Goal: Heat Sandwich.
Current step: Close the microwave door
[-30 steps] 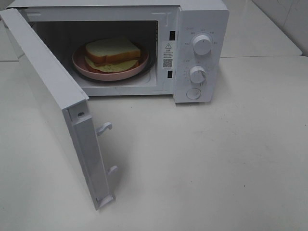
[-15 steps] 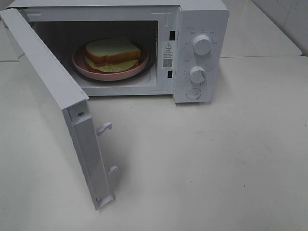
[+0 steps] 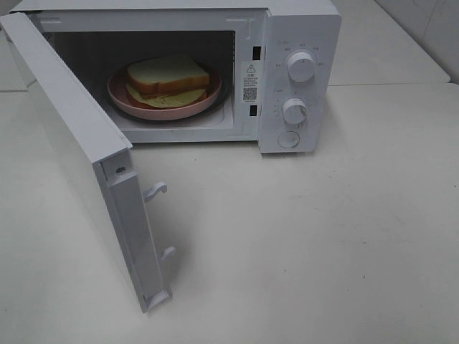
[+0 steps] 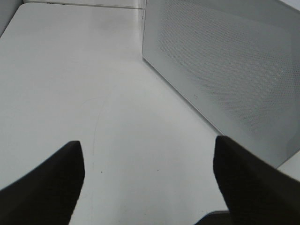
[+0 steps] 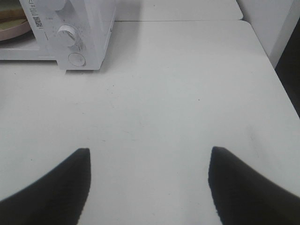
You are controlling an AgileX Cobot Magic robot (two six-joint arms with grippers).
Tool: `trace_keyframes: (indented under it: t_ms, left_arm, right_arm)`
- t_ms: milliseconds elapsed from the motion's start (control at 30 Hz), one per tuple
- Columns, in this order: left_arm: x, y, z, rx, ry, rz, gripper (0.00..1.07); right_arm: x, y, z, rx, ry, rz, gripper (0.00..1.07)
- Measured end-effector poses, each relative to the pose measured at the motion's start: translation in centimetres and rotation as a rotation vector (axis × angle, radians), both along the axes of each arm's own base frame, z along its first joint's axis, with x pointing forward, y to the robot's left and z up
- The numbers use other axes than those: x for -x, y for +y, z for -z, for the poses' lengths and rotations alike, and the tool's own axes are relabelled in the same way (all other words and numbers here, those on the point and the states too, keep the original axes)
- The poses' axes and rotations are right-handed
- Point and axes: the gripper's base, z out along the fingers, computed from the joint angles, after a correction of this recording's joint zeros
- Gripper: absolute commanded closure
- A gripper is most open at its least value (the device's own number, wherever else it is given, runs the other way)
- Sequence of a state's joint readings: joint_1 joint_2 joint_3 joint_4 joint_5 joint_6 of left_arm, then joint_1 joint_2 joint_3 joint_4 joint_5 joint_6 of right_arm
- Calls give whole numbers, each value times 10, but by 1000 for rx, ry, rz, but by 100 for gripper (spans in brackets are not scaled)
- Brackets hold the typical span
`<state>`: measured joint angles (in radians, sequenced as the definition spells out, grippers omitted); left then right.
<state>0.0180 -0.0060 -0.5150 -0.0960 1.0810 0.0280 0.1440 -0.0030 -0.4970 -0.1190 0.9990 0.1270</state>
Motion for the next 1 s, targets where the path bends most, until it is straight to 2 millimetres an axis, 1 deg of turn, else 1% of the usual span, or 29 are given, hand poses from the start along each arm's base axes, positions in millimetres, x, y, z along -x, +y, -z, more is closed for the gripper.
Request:
trace_keyframes:
  t_ms: [1000]
  left_arm:
    - [0, 0, 0, 0, 0, 0, 34]
  right_arm:
    - [0, 0, 0, 0, 0, 0, 38]
